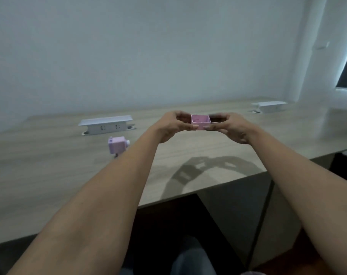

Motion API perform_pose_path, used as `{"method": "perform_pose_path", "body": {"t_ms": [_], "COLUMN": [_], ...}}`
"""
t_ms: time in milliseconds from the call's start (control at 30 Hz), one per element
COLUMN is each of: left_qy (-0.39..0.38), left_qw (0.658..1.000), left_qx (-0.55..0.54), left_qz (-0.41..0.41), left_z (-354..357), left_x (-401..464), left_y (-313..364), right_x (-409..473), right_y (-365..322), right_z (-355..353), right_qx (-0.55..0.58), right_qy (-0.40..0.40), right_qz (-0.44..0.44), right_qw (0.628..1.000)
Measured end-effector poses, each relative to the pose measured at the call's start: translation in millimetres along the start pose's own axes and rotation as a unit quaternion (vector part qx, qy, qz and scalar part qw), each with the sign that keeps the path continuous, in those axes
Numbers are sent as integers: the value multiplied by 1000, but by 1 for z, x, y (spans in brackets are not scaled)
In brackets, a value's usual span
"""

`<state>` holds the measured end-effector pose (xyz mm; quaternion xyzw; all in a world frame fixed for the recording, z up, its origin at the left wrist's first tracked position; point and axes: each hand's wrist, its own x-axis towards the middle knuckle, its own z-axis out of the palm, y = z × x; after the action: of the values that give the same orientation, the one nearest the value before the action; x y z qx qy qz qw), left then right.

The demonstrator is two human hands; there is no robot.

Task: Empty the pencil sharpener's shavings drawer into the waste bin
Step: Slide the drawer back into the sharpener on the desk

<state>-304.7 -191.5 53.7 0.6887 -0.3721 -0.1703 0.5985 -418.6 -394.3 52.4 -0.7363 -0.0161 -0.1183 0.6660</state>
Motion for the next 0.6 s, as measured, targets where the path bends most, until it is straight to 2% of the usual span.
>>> {"method": "perform_pose_path", "body": {"t_ms": [133, 333, 600], "left_qy": [57, 118, 147], "left_qw": [998, 992, 988], "left_qx": [10, 34, 29], "left_qz": [-11, -24, -33], "left_z": [-63, -140, -204], "left_x": [-19, -49, -86], "left_y": [-7, -19, -51], "right_x": [42, 94, 131], "right_y": [0, 12, 29], "right_z": [54, 128, 204], "right_qx": [16, 36, 22], "right_qy": [-56, -96, -149], "right_qz": [-13, -28, -46], "right_qw": [998, 994, 988]}}
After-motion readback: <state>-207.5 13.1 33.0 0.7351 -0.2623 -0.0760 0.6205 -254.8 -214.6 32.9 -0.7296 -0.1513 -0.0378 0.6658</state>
